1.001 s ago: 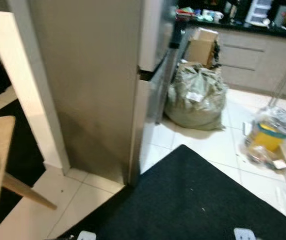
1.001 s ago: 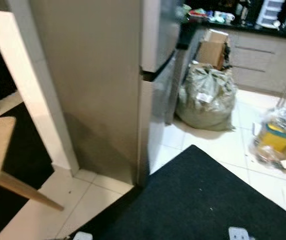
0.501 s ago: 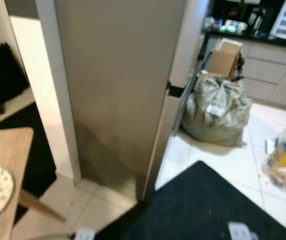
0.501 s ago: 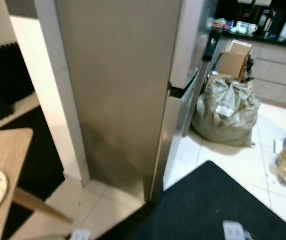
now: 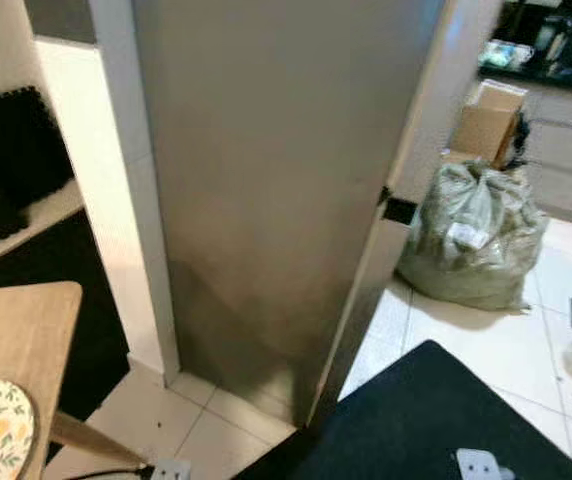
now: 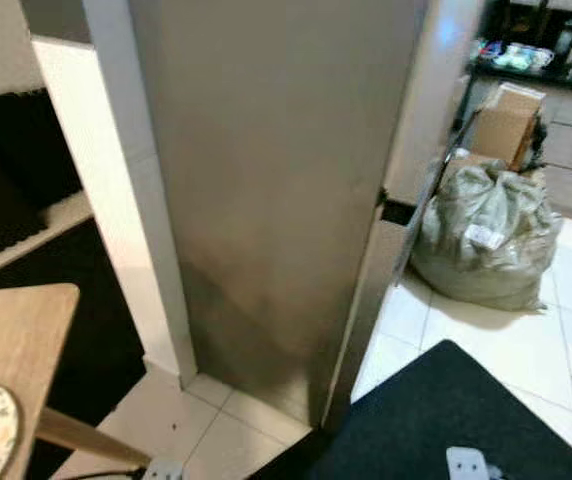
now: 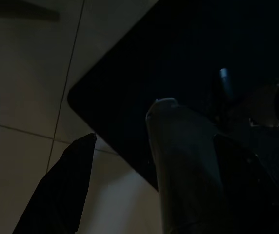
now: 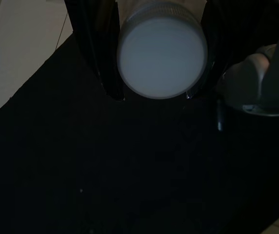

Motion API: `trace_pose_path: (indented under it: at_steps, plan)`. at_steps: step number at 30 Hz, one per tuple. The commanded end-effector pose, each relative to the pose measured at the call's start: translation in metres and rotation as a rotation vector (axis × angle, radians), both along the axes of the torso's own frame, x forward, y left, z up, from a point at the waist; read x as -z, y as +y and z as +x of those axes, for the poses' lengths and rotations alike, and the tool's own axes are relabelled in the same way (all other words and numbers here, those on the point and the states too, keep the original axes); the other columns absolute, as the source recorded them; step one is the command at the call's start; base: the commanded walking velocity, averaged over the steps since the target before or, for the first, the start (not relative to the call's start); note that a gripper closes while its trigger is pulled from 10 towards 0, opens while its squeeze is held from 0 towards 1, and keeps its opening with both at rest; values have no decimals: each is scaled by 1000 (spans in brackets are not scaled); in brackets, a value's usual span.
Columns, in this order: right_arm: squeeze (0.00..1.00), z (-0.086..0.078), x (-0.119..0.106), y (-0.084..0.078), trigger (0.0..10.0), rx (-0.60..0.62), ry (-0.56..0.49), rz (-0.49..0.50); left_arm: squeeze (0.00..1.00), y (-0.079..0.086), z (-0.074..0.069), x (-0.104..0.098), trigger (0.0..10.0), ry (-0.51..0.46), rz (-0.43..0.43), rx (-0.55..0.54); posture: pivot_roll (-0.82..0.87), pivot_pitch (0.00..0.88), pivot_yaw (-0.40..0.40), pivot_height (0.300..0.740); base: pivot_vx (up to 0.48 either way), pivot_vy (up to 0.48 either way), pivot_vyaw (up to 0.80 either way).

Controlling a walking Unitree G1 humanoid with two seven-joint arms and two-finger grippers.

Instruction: Restocking fridge

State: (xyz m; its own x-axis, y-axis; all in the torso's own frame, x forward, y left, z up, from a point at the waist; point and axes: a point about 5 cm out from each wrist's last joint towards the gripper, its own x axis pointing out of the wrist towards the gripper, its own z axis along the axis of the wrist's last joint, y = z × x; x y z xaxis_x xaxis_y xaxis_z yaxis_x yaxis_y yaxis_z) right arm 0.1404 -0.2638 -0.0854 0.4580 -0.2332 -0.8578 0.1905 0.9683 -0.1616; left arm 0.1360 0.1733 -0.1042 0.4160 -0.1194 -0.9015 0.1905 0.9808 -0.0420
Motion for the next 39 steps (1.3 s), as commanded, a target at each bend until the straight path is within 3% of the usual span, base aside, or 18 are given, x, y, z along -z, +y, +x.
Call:
trace_pose_path:
  at_steps: [1,29,39]
  plan:
    - [0,-4,0,-5,10000,8,14,-14,0,-4,-11,4,10000,46,-17,11,-67,0,-53,740,0,-461,0]
    - [0,-4,0,-5,10000,-5,14,-16,0,-6,-13,5,10000,49,-21,9,-68,0,-56,740,0,-458,0]
    - [0,-3,1,1,10000,-50,-3,59,0,-3,-12,4,10000,42,-2,-14,-68,0,-56,740,0,-283,239]
